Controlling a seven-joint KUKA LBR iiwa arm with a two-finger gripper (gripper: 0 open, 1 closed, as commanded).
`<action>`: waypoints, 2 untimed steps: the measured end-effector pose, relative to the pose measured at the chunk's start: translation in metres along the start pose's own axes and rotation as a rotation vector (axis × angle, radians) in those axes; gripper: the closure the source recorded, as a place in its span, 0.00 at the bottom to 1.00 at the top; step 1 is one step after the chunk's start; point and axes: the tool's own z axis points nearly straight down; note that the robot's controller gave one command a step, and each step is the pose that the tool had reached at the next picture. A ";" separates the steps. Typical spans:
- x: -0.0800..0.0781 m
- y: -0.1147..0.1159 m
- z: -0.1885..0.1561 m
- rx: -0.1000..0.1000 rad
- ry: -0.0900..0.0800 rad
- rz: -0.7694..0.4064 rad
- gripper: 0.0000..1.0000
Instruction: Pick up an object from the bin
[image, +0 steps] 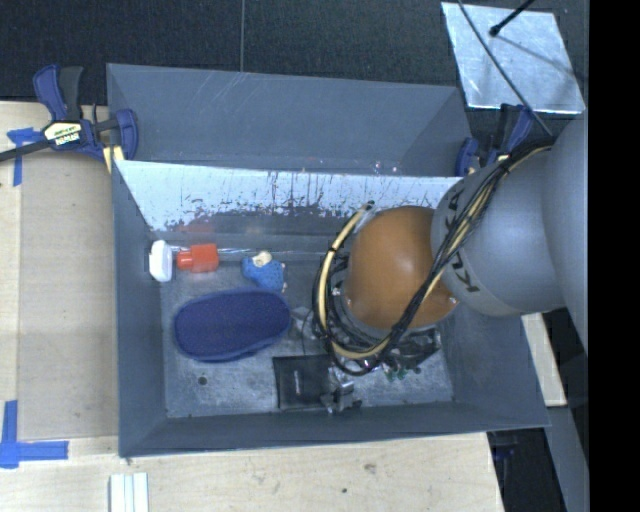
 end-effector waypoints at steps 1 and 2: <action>-0.001 0.000 -0.001 0.001 -0.003 0.002 1.00; 0.015 -0.001 -0.146 0.003 -0.011 0.008 1.00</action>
Offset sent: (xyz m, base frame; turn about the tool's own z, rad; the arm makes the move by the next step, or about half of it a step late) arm 0.0000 0.0000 0.0000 0.0000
